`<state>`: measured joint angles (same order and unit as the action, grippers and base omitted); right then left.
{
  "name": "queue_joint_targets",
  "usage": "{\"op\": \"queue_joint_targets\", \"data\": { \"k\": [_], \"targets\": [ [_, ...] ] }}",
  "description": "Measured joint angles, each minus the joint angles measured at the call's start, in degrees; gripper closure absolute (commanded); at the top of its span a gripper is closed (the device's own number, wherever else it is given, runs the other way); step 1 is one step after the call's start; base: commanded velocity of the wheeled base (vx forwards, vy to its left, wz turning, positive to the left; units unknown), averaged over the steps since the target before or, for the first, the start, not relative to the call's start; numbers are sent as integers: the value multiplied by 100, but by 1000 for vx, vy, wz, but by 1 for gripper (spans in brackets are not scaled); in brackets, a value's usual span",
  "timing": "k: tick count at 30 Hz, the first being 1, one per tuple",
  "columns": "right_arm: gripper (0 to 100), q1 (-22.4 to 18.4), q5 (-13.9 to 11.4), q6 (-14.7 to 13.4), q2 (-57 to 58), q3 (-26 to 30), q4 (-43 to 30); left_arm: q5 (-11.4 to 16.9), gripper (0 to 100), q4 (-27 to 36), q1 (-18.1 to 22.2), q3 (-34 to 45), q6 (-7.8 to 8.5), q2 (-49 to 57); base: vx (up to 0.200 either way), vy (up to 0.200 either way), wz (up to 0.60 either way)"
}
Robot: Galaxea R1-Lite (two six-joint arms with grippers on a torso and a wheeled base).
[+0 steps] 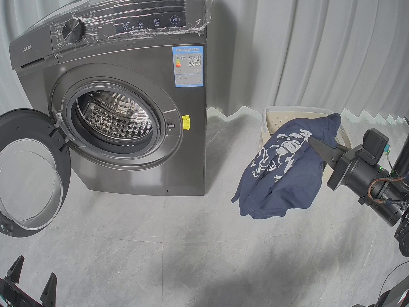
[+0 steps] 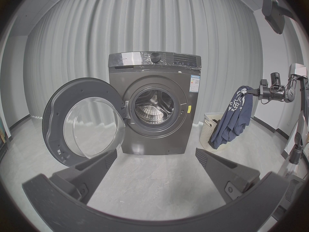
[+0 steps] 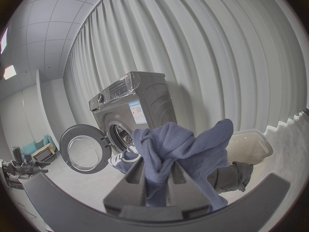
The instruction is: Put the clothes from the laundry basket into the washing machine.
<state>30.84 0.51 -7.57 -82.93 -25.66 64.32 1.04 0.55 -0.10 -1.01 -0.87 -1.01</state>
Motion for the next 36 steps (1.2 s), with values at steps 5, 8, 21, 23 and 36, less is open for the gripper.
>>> {"op": "queue_joint_targets", "data": {
  "k": [5,8,21,23,36],
  "targets": [
    [100,-6,4,0,-2,23,5,2,0,-6,0,0,-4,-2,0,200,0],
    [100,-2,-2,0,-2,33,2,2,0,0,0,0,-4,0,0,200,0],
    [100,-2,2,0,-2,37,5,0,0,-1,0,0,0,0,0,154,0],
    [100,-2,2,0,-2,37,2,0,0,-6,0,0,0,0,0,0,0],
    [100,-17,-5,0,-4,33,2,2,0,-1,0,0,-2,-2,-92,0,0]
  ]
}}
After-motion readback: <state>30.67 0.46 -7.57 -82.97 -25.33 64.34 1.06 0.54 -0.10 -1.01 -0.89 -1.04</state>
